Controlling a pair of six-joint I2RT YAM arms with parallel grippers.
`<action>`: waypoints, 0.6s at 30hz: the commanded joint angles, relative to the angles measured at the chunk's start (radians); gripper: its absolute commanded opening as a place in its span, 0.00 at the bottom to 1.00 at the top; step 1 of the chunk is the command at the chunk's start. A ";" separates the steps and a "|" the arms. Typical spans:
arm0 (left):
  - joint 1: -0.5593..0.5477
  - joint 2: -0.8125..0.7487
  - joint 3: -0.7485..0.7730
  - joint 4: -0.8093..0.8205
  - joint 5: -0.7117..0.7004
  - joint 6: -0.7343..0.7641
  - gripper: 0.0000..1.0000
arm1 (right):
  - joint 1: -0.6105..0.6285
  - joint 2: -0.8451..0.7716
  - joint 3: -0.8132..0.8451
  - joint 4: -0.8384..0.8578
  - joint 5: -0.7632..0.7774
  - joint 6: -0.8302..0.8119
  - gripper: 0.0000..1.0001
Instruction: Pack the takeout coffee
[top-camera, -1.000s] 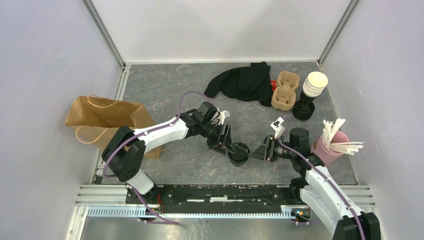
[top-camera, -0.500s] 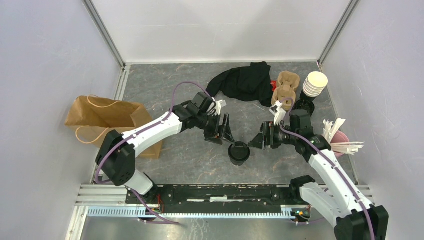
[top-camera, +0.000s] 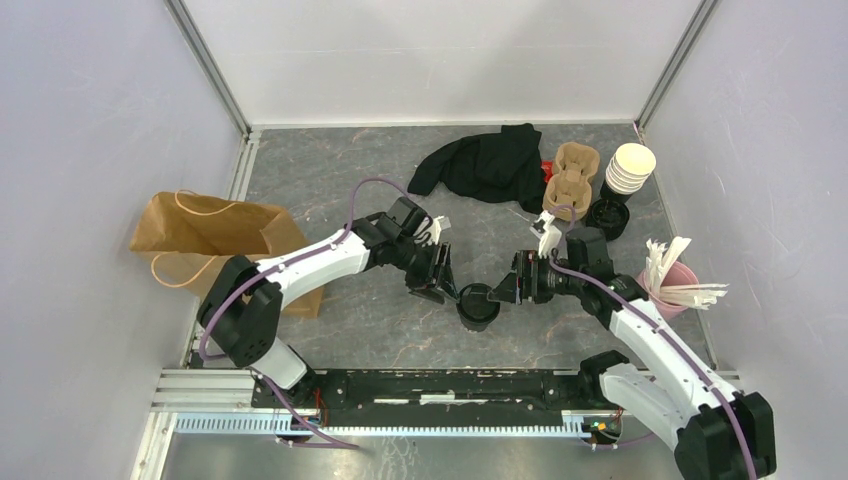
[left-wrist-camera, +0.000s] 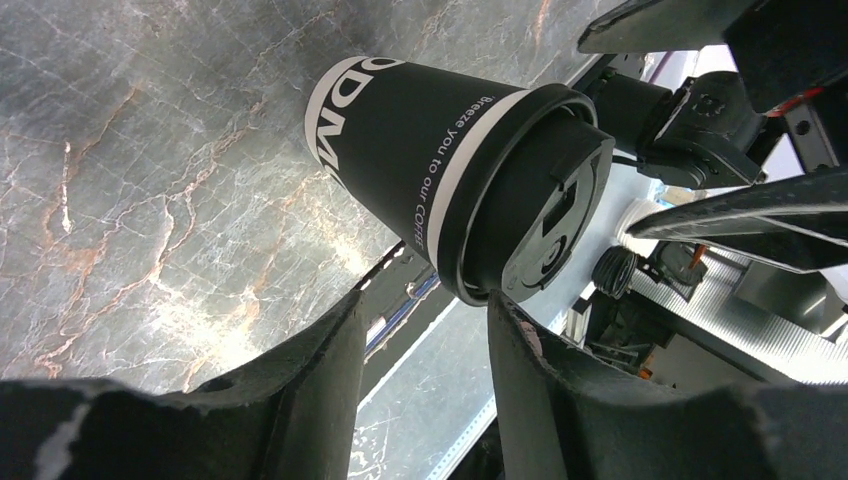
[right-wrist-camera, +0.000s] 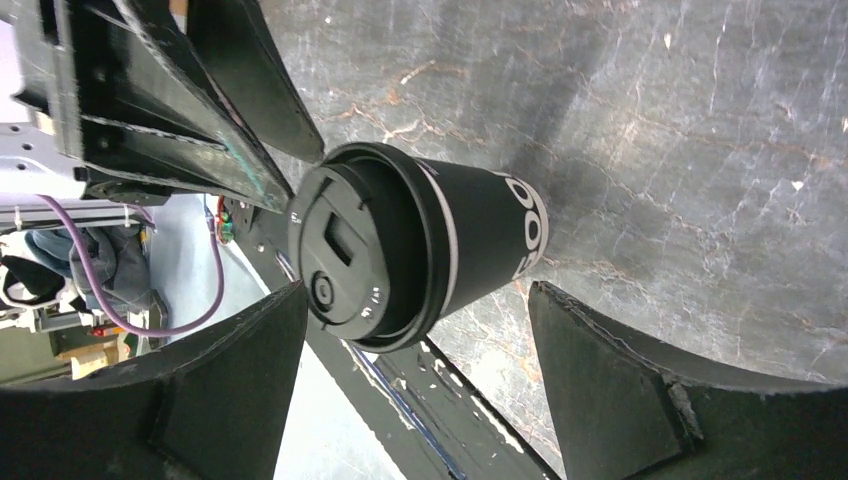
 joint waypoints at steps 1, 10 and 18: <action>0.001 0.032 -0.003 0.034 0.041 0.009 0.53 | 0.003 0.004 -0.045 0.100 -0.009 0.036 0.87; 0.001 0.095 -0.008 -0.043 -0.036 0.051 0.46 | 0.004 0.015 -0.176 0.227 -0.001 0.081 0.82; 0.001 0.138 -0.176 -0.041 -0.192 0.095 0.41 | 0.002 -0.003 -0.437 0.307 0.080 0.083 0.78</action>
